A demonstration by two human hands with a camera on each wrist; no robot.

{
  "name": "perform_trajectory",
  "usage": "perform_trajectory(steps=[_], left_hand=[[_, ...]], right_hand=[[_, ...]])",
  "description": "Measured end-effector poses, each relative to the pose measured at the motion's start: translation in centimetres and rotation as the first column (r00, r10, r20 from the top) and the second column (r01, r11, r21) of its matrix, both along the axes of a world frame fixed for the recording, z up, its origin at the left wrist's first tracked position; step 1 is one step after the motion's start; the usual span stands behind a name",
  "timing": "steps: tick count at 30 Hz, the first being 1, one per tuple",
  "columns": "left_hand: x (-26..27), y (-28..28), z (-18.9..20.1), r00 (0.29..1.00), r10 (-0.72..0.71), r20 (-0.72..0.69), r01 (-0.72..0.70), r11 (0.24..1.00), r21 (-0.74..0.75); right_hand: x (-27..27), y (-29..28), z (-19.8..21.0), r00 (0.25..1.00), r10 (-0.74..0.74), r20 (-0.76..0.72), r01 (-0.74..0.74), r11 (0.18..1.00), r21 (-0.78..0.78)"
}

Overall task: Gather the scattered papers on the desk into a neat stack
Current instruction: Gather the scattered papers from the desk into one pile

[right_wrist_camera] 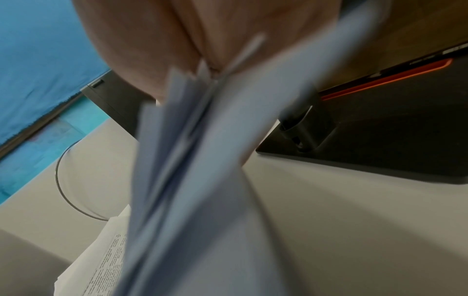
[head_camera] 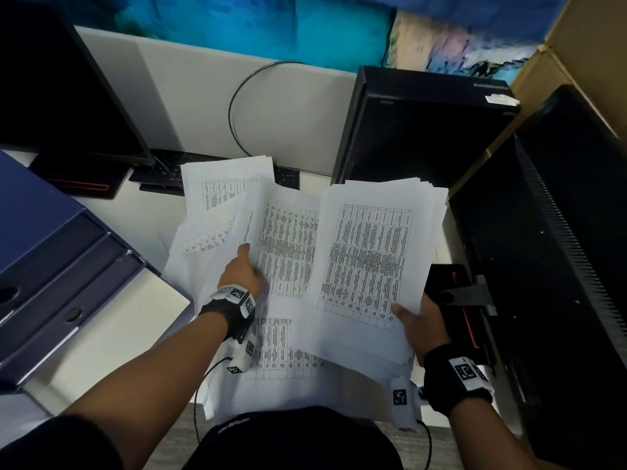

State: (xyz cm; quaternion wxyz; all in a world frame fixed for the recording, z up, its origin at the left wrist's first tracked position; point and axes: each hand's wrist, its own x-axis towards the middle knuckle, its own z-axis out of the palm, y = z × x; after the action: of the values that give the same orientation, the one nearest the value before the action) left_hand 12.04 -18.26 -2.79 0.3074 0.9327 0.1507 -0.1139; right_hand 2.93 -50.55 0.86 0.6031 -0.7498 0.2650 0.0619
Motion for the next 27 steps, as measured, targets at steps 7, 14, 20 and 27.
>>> perform_trajectory(steps=[7,14,20,27], left_hand=[[0.5,0.8,2.3,0.996,0.048,0.070,-0.041,0.994,-0.099],[2.8,6.6,7.8,0.919,0.309,0.247,-0.251,0.938,-0.239],[3.2,7.6,12.0,0.928,0.256,0.271,-0.098,0.868,-0.486],[0.5,1.4,9.5,0.991,-0.133,0.028,0.127,0.835,-0.536]], right_hand=[[0.3,0.4,0.2,1.000,0.009,0.024,-0.009,1.000,-0.003],[0.4,0.4,0.2,0.999,0.015,0.039,-0.014,1.000,-0.028],[1.1,1.6,1.1,0.996,0.055,0.063,-0.054,0.998,-0.021],[2.4,3.9,3.2,0.980,0.066,0.186,-0.089,0.989,0.117]])
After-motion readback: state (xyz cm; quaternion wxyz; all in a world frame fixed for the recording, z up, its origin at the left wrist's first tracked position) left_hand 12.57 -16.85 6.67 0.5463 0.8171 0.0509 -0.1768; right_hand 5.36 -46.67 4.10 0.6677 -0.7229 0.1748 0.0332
